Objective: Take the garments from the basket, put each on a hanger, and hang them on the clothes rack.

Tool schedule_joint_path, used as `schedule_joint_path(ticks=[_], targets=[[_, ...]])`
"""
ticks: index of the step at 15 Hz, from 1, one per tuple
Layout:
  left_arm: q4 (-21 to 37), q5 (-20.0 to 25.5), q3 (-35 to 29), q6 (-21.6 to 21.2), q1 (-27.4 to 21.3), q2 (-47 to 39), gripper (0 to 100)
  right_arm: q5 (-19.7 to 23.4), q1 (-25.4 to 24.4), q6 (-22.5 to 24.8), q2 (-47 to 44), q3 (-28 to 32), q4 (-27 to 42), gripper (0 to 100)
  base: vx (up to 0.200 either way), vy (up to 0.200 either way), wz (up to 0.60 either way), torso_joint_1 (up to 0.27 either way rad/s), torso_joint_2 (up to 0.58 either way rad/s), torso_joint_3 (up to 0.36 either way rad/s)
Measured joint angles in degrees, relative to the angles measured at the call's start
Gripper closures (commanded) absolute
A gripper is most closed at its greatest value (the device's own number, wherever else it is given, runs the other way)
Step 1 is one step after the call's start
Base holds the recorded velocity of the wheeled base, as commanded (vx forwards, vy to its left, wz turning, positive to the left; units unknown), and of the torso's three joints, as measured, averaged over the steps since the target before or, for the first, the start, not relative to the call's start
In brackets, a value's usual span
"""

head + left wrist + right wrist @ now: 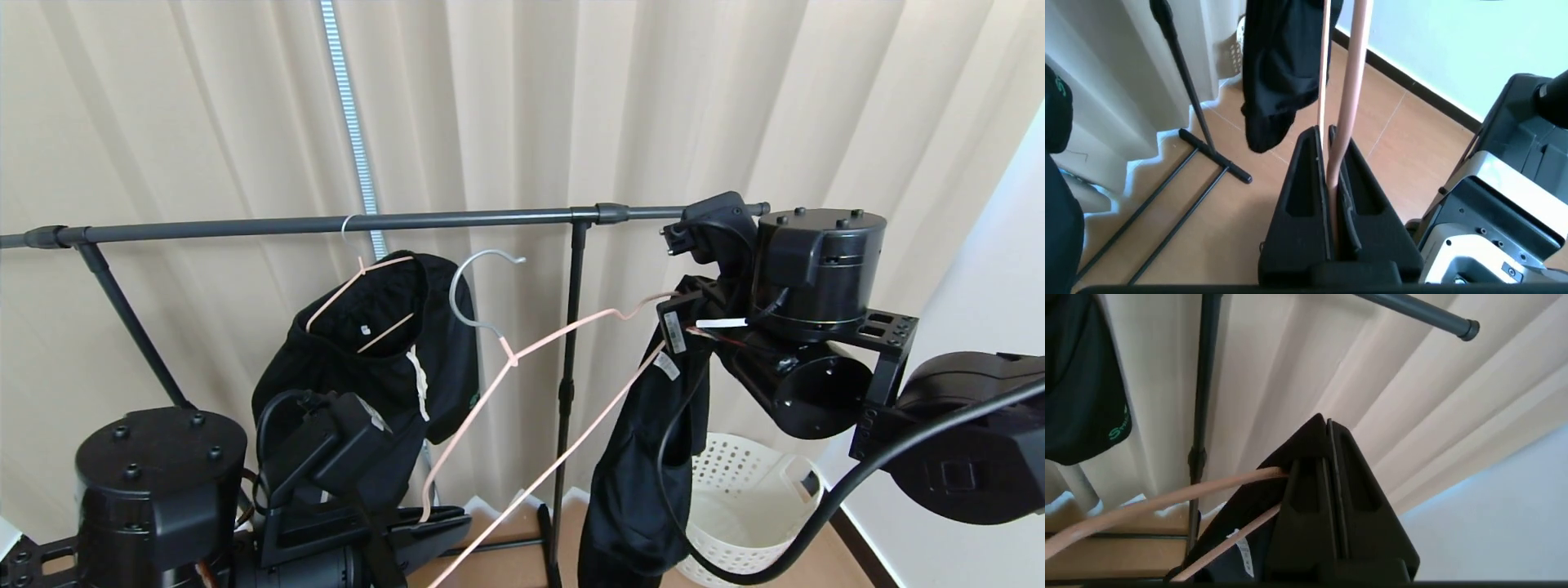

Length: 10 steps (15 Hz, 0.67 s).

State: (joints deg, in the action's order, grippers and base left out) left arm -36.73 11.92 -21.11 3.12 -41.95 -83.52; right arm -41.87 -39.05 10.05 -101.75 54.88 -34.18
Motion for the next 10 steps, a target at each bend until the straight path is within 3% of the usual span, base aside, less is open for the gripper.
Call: schedule_joint_path(ticks=[5, 10], targets=[[-0.18, -2.22, -0.21, -0.15, 0.39, -0.33, 100, -0.93, -0.94, 0.02, 1.1, -1.22, 0.02, 100, 0.0, 0.0, 0.0, 0.0, 0.0, 0.0], [-0.13, -2.54, -0.77, -0.3, 0.55, -1.05, 100, -0.68, -5.19, -0.3, 1.4, -2.66, -0.33, 100, 0.0, 0.0, 0.0, 0.0, 0.0, 0.0]])
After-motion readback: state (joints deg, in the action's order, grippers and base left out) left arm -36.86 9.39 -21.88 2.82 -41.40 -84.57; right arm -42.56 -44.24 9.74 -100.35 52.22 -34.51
